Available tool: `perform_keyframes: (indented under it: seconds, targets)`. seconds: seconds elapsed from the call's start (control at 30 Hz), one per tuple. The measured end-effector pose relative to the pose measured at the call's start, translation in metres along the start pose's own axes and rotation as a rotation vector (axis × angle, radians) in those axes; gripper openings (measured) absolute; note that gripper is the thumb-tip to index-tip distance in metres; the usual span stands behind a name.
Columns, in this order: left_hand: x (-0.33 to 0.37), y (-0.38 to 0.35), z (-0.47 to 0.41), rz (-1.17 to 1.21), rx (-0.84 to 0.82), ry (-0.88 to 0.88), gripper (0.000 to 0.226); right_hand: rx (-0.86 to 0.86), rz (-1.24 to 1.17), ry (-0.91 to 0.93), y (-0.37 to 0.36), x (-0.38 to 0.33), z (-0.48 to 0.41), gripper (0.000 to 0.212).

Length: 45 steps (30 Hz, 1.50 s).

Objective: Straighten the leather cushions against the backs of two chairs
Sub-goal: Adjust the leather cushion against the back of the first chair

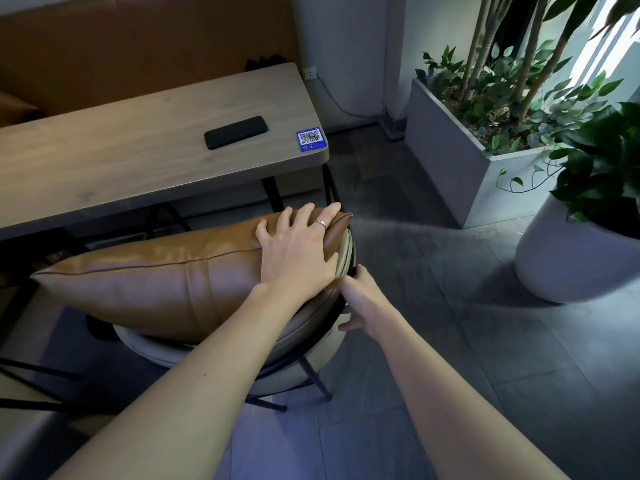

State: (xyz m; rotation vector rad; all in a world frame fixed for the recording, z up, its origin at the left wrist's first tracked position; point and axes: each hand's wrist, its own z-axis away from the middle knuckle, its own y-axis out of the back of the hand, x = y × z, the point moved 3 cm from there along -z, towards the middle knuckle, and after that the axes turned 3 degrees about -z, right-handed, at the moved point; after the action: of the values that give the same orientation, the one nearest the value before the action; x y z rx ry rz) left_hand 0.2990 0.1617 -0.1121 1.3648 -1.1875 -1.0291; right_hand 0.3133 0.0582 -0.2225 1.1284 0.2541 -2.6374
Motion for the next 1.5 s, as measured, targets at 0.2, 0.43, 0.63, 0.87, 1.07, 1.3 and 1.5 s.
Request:
perform_keyframes:
  seconds: [0.2, 0.43, 0.63, 0.87, 1.07, 1.3, 1.5]
  targets:
    - [0.001, -0.003, -0.003, -0.010, 0.002, 0.002, 0.079, 0.053, 0.016, 0.036, -0.006, -0.008, -0.006, 0.130]
    - [0.003, -0.004, -0.006, -0.012, -0.009, 0.007, 0.080, 0.060, 0.013, 0.046, -0.001, -0.011, -0.006, 0.143]
    - [0.004, -0.003, -0.002, -0.012, -0.015, -0.001, 0.081, 0.017, 0.087, 0.049, 0.004, -0.011, 0.002, 0.136]
    - [-0.008, 0.010, 0.014, 0.099, -0.138, -0.025, 0.094, 0.003, 0.155, 0.024, 0.000, -0.011, 0.012, 0.118]
    - [-0.040, 0.044, 0.052, 0.083, -0.209, -0.023, 0.075, 0.170, 0.500, 0.142, -0.009, -0.033, 0.056, 0.060]
    - [-0.102, 0.124, 0.105, 0.040, -0.112, 0.076, 0.064, 0.353, 0.656, 0.361, -0.048, -0.058, 0.144, 0.069]
    - [-0.169, 0.197, 0.176, -0.042, -0.048, 0.171, 0.067, 0.237, 0.960, 0.640, -0.154, -0.069, 0.238, 0.076]
